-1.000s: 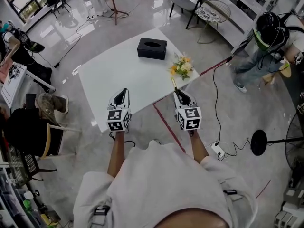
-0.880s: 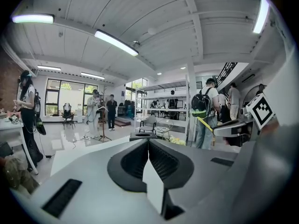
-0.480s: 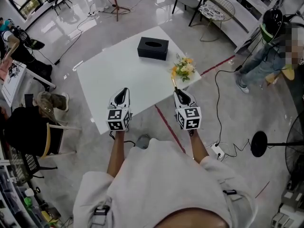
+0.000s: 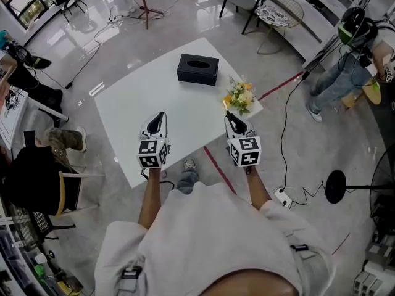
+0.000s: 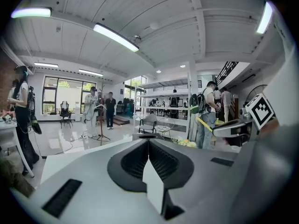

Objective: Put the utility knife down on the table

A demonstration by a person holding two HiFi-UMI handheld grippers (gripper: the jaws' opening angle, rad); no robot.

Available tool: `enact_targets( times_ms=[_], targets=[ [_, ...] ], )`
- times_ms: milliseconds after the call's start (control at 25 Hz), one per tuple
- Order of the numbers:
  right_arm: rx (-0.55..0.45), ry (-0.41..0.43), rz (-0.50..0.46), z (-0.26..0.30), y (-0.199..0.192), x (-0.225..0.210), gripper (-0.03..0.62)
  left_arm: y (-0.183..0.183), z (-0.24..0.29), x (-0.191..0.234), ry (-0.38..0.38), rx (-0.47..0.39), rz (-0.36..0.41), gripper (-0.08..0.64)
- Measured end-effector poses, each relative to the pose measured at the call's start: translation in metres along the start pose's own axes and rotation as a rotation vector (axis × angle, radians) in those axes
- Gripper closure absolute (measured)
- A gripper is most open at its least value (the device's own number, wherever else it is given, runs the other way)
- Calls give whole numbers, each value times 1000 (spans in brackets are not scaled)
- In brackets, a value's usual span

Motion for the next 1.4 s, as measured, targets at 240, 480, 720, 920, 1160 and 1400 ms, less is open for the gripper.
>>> enact_targets(
  times_ms=[240,480,720,920,1160,1400],
  targets=[
    [-15,-13,-13,40,25,-2,509,17,38,27,-24,-21,-1,537],
    [-28,-38,-17,71,48,-2,509,25,68,52,-58,-14,-14,537],
    [-21,-58,-17,97,58,-3,509,17,91,64,-88,14,-31,537],
    [-17,-60,-27,118,66,-2,509,14,105,73,-105,22,-48,537],
    [-5,-55,-21,133,65,-4,509,10,119,80,-108,36,-63,537],
    [13,-32,-1,144,59,-19,509,7,137,74,-89,58,-74,537]
  ],
)
Point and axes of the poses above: the fingertips, and each gripper's own axes: z forward along the fingers, x to its left, y out of its top, the point moved 6 cm from there along -z, backward along the fingers, and after that the axes turned 1 degree about -y, right-handed, at the moved point
